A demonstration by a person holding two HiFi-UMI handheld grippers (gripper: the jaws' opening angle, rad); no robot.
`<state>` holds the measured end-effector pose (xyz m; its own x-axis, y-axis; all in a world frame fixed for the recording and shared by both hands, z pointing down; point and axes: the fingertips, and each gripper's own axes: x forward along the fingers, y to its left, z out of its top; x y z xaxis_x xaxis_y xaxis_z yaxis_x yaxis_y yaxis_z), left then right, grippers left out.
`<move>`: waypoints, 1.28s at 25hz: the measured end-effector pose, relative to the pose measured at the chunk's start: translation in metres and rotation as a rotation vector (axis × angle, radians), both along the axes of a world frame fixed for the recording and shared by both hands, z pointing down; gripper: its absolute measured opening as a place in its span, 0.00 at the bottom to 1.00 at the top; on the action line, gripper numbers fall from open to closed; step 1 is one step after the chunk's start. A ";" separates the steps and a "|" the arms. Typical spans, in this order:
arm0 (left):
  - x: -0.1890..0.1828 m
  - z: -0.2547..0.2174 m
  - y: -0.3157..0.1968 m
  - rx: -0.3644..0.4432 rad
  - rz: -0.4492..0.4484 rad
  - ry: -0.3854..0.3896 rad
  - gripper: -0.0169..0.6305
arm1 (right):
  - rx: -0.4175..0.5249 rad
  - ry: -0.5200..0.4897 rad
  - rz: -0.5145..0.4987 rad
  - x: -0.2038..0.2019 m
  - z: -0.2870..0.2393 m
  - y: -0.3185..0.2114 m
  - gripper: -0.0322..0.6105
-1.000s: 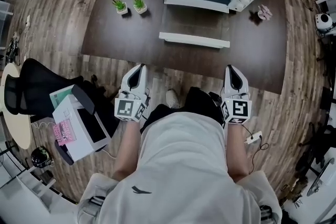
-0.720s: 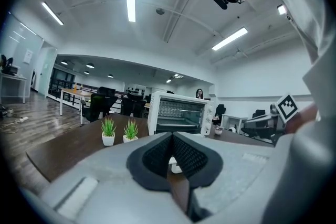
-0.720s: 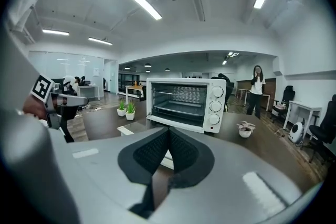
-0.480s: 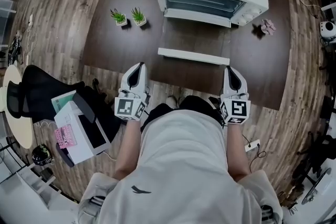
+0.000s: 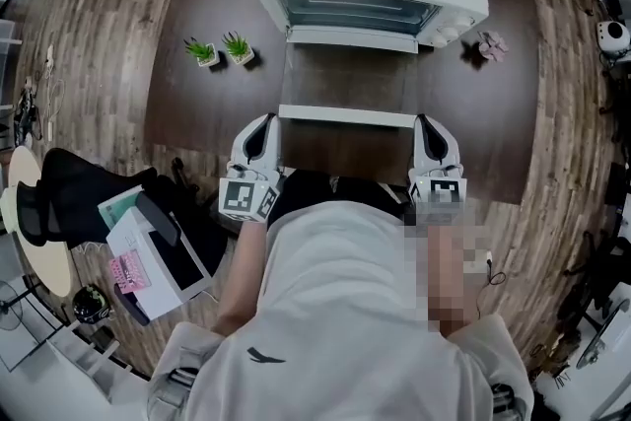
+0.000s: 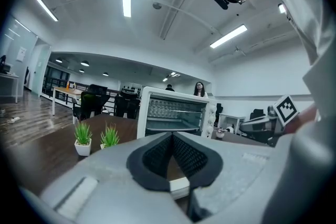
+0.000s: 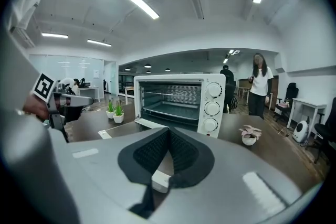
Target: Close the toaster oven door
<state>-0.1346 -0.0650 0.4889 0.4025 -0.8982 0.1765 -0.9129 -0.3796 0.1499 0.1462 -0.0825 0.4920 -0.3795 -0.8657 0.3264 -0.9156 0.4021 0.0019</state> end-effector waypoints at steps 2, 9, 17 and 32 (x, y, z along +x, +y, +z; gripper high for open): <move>0.003 0.001 -0.009 0.001 0.020 -0.002 0.02 | 0.002 0.004 0.026 0.004 0.001 -0.004 0.05; -0.004 0.002 -0.023 0.002 0.044 -0.004 0.02 | -0.097 0.057 0.125 0.025 0.044 0.001 0.13; -0.013 0.007 -0.026 -0.006 0.056 -0.008 0.02 | -0.280 0.023 0.130 0.024 0.126 0.021 0.29; -0.028 0.006 -0.018 -0.014 0.055 -0.022 0.02 | -0.384 0.137 -0.028 -0.001 0.165 0.019 0.24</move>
<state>-0.1623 -0.0833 0.4950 0.4467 -0.8724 0.1984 -0.8941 -0.4270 0.1355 0.1451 -0.0635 0.6571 -0.3321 -0.6608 0.6732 -0.9058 0.4224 -0.0322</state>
